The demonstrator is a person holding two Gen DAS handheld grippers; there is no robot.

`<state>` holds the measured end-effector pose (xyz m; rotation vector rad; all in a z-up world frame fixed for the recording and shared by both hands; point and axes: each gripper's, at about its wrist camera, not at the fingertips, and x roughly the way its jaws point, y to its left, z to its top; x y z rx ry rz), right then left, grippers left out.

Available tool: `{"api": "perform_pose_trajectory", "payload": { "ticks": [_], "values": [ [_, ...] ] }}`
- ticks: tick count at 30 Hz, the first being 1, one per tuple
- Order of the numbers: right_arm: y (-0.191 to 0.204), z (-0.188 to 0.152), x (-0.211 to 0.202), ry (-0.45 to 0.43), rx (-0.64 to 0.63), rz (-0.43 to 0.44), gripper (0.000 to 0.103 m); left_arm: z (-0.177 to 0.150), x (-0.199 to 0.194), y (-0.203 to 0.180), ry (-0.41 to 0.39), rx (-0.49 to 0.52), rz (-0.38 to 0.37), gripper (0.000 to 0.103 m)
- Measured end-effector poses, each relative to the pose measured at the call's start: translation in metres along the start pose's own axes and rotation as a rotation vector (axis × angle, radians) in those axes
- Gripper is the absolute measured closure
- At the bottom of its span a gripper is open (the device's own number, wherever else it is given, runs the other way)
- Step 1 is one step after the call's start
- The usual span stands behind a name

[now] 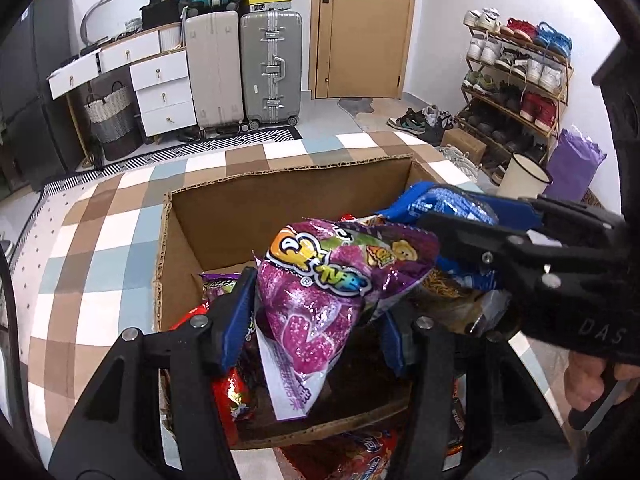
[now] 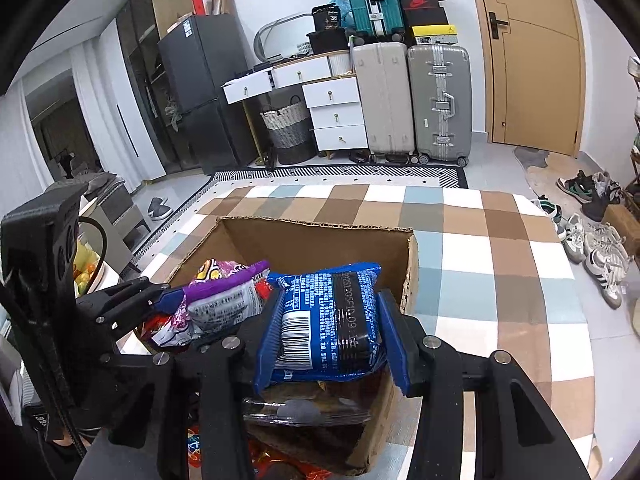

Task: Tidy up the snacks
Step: 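Open both grippers to release the snacks into the box and withdraw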

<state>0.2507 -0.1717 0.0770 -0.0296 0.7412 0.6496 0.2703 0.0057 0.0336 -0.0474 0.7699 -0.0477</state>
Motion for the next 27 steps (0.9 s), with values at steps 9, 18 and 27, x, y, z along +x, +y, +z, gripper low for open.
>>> {"api": "perform_pose_trajectory", "payload": {
  "ticks": [9, 18, 27],
  "values": [
    [0.008, -0.004, -0.025, -0.050, -0.016, 0.000, 0.032, -0.001, -0.024, -0.001, -0.052, 0.006, 0.008, 0.005],
    [0.012, -0.017, -0.064, -0.086, -0.004, -0.009, 0.001, -0.016, -0.060, 0.013, -0.078, -0.061, -0.006, 0.001],
    [0.022, -0.039, -0.087, -0.107, -0.001, -0.036, 0.000, -0.050, -0.102, 0.023, -0.114, -0.080, 0.029, 0.001]
  ]
}}
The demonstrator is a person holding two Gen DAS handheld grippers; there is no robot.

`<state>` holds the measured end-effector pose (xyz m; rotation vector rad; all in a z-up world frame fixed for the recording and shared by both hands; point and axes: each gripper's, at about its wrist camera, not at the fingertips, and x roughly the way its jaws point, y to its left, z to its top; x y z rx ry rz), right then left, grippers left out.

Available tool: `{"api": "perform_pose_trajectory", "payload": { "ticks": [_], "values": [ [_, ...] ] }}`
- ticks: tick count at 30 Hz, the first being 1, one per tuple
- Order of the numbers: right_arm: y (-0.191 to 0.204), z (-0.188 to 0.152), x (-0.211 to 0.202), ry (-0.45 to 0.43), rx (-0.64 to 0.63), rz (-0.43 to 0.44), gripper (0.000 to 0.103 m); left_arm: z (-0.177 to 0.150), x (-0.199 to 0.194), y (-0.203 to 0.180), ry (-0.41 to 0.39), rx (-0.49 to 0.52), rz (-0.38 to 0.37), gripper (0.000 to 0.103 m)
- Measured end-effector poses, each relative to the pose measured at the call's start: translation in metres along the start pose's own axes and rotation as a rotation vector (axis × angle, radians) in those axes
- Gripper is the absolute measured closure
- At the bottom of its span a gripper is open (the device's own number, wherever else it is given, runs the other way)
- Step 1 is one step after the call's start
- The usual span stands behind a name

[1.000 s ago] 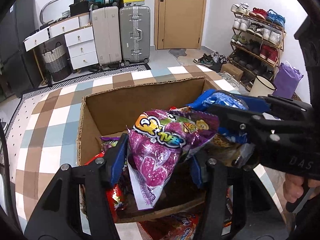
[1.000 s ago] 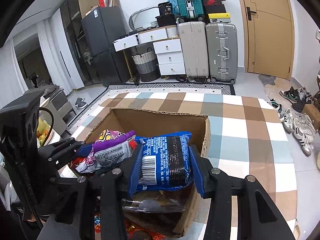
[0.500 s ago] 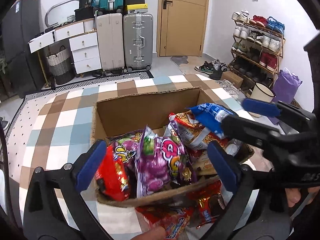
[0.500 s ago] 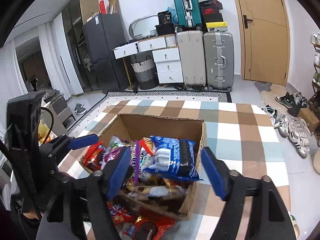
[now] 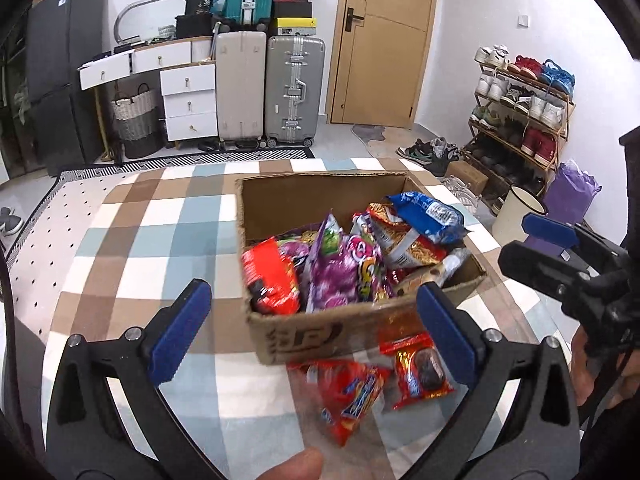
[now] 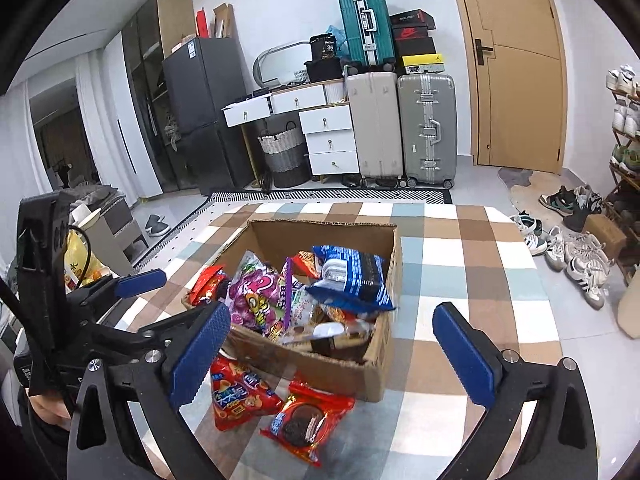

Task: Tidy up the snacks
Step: 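Open both grippers to release the snacks into the box and withdraw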

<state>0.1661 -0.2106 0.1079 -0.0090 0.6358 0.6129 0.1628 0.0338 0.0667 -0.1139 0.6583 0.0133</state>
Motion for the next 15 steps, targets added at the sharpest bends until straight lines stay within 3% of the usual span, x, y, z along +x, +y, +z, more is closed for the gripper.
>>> {"api": "perform_pose_trajectory", "payload": {
  "ticks": [15],
  "values": [
    [0.011, -0.054, 0.003, 0.042, 0.011, -0.006, 0.000, -0.048, -0.016, 0.017, 0.017, -0.022, 0.028, 0.001]
  ]
}}
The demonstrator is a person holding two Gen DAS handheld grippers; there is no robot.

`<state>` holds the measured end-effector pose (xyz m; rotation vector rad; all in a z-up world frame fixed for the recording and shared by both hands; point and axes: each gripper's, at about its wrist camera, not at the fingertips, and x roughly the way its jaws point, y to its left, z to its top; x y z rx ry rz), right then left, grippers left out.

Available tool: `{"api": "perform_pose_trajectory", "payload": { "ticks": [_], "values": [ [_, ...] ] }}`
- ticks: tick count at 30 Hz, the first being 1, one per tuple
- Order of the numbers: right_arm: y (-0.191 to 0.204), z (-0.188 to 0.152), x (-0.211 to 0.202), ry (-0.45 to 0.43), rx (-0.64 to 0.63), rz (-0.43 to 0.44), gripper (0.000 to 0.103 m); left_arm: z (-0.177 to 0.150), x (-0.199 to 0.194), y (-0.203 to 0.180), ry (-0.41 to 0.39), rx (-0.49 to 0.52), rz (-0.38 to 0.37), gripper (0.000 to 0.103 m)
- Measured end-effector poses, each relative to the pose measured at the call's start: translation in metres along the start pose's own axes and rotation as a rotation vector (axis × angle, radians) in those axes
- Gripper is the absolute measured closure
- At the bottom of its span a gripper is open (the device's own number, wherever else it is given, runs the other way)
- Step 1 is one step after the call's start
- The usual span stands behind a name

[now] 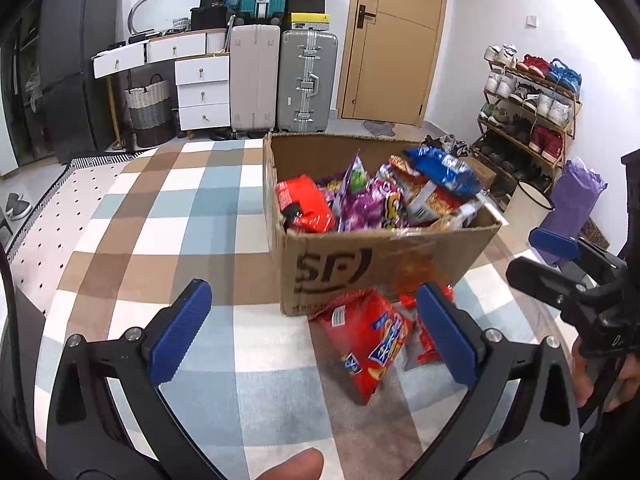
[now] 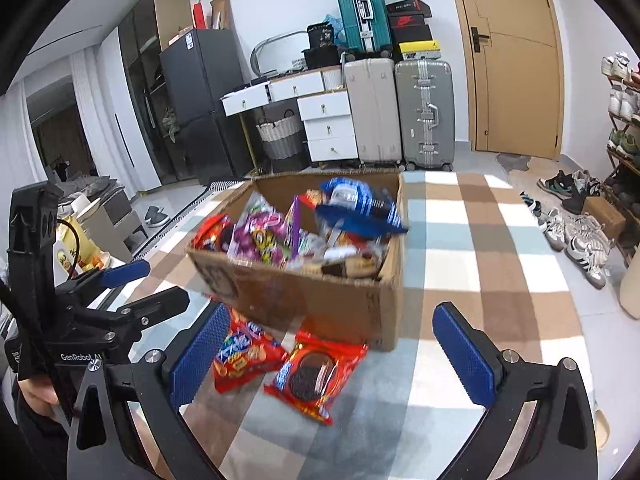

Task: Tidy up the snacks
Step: 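Open both grippers to release the snacks into the box and withdraw, then lower both grippers toward the two red wafer packs in front of the box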

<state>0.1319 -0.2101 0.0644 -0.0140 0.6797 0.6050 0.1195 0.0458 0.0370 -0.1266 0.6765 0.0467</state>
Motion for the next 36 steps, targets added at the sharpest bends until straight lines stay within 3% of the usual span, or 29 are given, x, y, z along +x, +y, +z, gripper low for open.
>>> {"api": "perform_pose_trajectory", "payload": {
  "ticks": [22, 36],
  "values": [
    [-0.011, -0.037, 0.045, 0.171, -0.001, -0.041, 0.000, -0.030, 0.038, -0.022, 0.068, 0.050, -0.020, 0.001],
    [-0.008, -0.044, 0.081, 0.254, -0.016, -0.030, 0.000, -0.047, 0.054, -0.002, 0.146, 0.046, -0.020, 0.001]
  ]
}}
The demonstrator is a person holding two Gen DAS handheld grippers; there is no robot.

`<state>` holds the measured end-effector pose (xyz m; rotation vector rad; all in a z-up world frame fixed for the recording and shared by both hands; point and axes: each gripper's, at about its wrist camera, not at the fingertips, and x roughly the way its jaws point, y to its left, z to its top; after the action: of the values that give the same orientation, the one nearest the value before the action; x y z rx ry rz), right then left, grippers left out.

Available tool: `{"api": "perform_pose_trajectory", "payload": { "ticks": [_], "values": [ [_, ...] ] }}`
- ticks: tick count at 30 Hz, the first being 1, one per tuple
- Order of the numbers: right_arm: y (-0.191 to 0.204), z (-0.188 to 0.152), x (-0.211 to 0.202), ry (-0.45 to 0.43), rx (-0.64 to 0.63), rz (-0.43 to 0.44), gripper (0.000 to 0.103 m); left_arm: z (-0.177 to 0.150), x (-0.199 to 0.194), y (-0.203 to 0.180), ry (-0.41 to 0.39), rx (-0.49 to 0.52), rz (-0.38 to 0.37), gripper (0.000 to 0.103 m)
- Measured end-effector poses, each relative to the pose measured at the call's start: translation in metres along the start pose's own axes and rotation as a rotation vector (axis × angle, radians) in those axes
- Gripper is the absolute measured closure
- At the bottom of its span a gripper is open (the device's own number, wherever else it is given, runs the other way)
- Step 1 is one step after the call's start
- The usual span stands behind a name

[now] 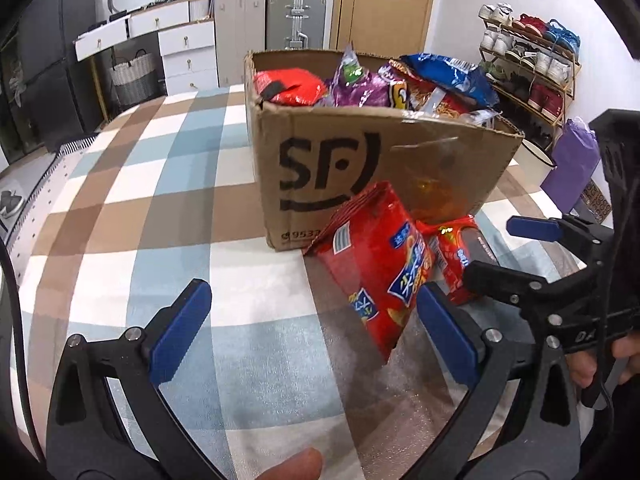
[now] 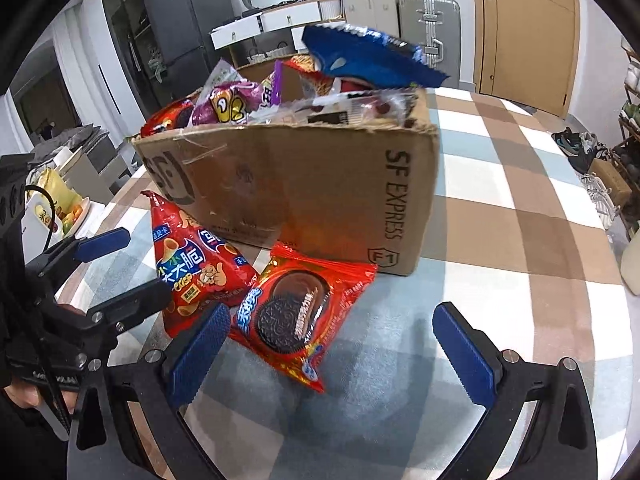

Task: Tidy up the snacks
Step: 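Lower both grippers toward the two red wafer packs in front of the box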

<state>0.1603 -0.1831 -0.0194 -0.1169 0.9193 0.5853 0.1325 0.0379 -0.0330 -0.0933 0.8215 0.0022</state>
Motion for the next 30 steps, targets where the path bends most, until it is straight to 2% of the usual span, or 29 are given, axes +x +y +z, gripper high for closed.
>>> {"api": "perform_pose_trajectory", "payload": {
  "ticks": [4, 11, 17, 21, 24, 30],
  "values": [
    [0.000, 0.001, 0.010, 0.027, 0.004, -0.009, 0.000, -0.001, 0.008, 0.004, 0.016, -0.011, -0.008, 0.001],
    [-0.012, -0.005, 0.009, 0.027, 0.012, 0.006, 0.000, -0.001, 0.023, 0.008, 0.052, -0.055, -0.067, 0.001],
    [-0.014, -0.010, 0.006, 0.027, -0.023, 0.005, 0.001, 0.004, 0.035, 0.002, 0.069, -0.047, -0.055, 0.001],
    [-0.017, -0.011, 0.003, 0.026, -0.028, 0.005, 0.001, 0.009, 0.041, -0.001, 0.078, -0.077, -0.092, 0.001],
    [-0.022, -0.012, 0.002, 0.024, -0.019, 0.010, 0.002, 0.013, 0.047, -0.003, 0.093, -0.092, -0.090, 0.001],
    [-0.028, -0.013, -0.001, 0.021, -0.015, 0.021, 0.007, 0.021, 0.057, 0.000, 0.105, -0.130, -0.079, 0.001]
  ]
}}
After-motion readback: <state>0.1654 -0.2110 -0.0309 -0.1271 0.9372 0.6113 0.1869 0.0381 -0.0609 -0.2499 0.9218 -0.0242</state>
